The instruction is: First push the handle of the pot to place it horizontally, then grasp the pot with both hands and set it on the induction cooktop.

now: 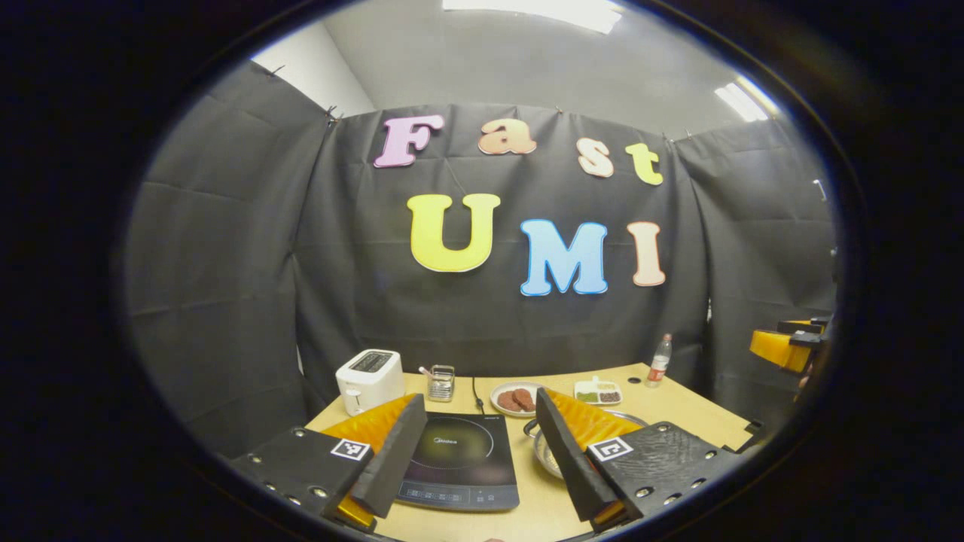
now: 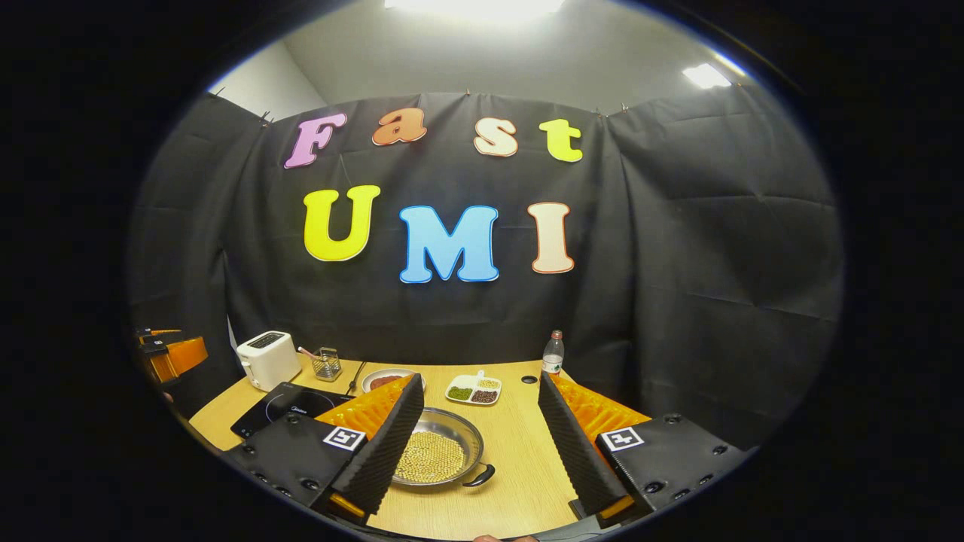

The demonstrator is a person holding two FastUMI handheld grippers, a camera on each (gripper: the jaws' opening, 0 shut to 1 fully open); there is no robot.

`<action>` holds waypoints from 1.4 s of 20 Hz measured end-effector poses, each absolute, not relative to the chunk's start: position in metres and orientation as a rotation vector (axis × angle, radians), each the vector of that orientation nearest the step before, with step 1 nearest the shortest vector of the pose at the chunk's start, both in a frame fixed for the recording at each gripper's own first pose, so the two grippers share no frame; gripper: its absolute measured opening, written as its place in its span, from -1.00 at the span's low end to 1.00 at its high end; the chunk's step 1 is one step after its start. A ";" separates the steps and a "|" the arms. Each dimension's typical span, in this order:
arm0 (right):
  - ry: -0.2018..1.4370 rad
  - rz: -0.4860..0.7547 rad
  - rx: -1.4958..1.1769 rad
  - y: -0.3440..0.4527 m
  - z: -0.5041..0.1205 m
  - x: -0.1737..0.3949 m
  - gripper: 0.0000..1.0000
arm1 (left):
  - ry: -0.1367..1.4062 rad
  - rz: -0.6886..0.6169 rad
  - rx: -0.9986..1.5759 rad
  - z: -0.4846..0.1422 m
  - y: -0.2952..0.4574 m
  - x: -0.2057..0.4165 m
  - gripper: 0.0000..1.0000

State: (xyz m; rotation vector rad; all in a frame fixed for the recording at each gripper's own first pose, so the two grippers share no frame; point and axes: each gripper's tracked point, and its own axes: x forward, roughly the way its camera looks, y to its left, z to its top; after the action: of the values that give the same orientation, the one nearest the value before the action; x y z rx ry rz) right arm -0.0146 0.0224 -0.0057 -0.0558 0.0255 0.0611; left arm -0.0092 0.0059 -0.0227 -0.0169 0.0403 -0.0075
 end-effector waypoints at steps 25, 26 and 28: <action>0.297 0.332 -0.174 0.062 -0.058 0.056 -0.94 | 0.136 0.055 0.001 -0.042 -0.011 -0.007 0.73; 0.313 0.372 -0.176 0.068 -0.061 0.054 -0.93 | 0.144 0.062 0.007 -0.043 -0.012 -0.004 0.73; 0.360 0.450 -0.171 0.076 -0.077 0.047 -0.95 | 0.152 0.081 0.010 -0.041 -0.017 0.002 0.77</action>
State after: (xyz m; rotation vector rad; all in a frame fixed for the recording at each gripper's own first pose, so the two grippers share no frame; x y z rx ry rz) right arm 0.0475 0.0762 -0.0771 -0.1711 0.3596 0.4496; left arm 0.0024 -0.0170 -0.0408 0.0095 0.1518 0.0812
